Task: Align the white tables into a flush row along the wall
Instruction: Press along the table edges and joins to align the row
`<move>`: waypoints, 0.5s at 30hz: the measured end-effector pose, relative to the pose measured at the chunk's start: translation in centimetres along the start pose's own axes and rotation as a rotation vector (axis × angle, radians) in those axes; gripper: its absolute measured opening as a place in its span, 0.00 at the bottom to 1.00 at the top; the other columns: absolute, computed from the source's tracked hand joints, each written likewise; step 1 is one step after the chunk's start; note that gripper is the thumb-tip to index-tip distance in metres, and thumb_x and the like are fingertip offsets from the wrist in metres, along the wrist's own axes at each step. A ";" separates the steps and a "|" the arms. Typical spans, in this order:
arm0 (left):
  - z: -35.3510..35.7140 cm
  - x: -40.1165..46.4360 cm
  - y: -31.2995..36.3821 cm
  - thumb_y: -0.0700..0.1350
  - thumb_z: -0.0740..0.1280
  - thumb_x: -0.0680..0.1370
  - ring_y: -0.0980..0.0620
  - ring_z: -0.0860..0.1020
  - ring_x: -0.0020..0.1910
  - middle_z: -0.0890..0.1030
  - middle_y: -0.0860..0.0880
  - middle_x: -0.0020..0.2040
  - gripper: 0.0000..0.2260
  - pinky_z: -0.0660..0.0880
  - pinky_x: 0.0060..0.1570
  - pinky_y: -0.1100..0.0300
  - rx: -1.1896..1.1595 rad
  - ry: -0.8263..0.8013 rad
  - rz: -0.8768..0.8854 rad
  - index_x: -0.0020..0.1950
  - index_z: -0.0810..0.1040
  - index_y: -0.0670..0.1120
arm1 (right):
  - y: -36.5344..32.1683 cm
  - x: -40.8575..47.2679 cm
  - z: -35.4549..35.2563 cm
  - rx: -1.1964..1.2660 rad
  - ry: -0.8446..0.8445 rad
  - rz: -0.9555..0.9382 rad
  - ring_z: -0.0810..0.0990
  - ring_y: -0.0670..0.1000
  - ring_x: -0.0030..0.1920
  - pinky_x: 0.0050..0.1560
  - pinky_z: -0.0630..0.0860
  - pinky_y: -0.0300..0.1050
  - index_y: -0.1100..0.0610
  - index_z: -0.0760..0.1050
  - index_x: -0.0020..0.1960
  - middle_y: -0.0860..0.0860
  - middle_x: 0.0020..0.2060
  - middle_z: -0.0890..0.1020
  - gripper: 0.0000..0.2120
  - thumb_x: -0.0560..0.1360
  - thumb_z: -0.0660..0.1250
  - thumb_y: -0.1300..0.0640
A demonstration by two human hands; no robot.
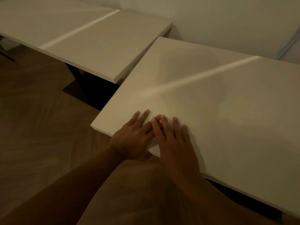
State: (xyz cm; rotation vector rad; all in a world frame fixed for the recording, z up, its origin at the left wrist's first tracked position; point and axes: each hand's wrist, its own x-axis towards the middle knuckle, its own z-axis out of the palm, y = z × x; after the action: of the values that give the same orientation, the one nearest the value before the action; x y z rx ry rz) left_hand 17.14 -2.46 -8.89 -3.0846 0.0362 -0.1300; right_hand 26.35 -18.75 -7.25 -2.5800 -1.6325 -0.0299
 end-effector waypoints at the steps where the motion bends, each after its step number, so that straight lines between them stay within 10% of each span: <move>1: 0.2 0.2 -0.5 0.73 0.55 0.76 0.27 0.61 0.75 0.60 0.38 0.80 0.44 0.65 0.70 0.31 0.000 0.025 0.017 0.81 0.56 0.44 | 0.2 0.3 0.2 -0.017 0.014 -0.009 0.56 0.69 0.77 0.75 0.56 0.67 0.54 0.51 0.82 0.61 0.80 0.56 0.37 0.74 0.57 0.52; 5: 0.3 2.2 -2.7 0.72 0.58 0.74 0.29 0.62 0.76 0.62 0.39 0.79 0.43 0.66 0.70 0.32 0.008 0.028 0.012 0.81 0.57 0.45 | 1.0 3.1 0.6 -0.040 -0.019 -0.001 0.55 0.69 0.78 0.75 0.56 0.67 0.52 0.47 0.82 0.60 0.80 0.55 0.48 0.71 0.71 0.48; 15: 0.6 2.9 -3.5 0.73 0.56 0.75 0.31 0.62 0.76 0.62 0.40 0.80 0.43 0.67 0.70 0.33 0.046 0.043 0.021 0.81 0.56 0.46 | 0.9 4.2 -0.5 0.065 -0.023 0.022 0.58 0.71 0.76 0.73 0.60 0.69 0.53 0.53 0.81 0.61 0.79 0.59 0.40 0.70 0.58 0.50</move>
State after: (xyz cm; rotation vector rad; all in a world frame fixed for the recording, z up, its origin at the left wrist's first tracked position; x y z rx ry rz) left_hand 20.11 1.04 -9.03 -3.0341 0.0671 -0.1931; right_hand 28.98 -15.42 -6.58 -2.5593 -1.5847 0.0526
